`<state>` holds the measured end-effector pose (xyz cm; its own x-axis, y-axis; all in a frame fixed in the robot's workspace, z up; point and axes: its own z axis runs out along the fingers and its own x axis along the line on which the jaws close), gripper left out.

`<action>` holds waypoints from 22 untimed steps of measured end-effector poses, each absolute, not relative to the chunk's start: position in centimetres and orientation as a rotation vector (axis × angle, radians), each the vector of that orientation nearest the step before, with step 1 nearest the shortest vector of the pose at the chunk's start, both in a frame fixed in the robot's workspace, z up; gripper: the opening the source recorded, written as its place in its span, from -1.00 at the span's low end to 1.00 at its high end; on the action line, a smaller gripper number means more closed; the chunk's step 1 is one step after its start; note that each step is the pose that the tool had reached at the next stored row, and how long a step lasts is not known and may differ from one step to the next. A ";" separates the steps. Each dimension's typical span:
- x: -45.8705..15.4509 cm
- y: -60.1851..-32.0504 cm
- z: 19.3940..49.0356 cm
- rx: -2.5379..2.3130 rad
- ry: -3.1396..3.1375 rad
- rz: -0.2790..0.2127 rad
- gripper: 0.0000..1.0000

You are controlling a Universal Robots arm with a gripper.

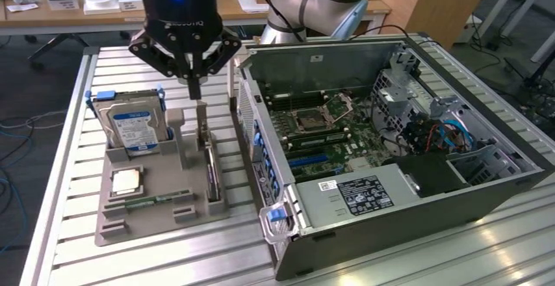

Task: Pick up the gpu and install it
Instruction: 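Reach for the gpu, then pick up the gpu and move the gpu toward the slot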

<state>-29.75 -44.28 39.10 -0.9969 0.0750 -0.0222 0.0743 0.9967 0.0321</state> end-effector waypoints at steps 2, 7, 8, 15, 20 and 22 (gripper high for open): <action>-29.7 -44.3 39.1 0.117 3.116 0.048 -0.79; -29.7 -44.4 39.0 0.117 3.116 0.048 -0.79; -29.7 -44.4 39.0 0.117 3.116 0.048 -0.79; -29.6 -44.5 38.9 0.117 3.116 0.049 -0.79; -29.6 -44.5 38.9 0.117 3.116 0.048 -0.79; -29.6 -44.5 38.9 0.117 3.116 0.048 -0.79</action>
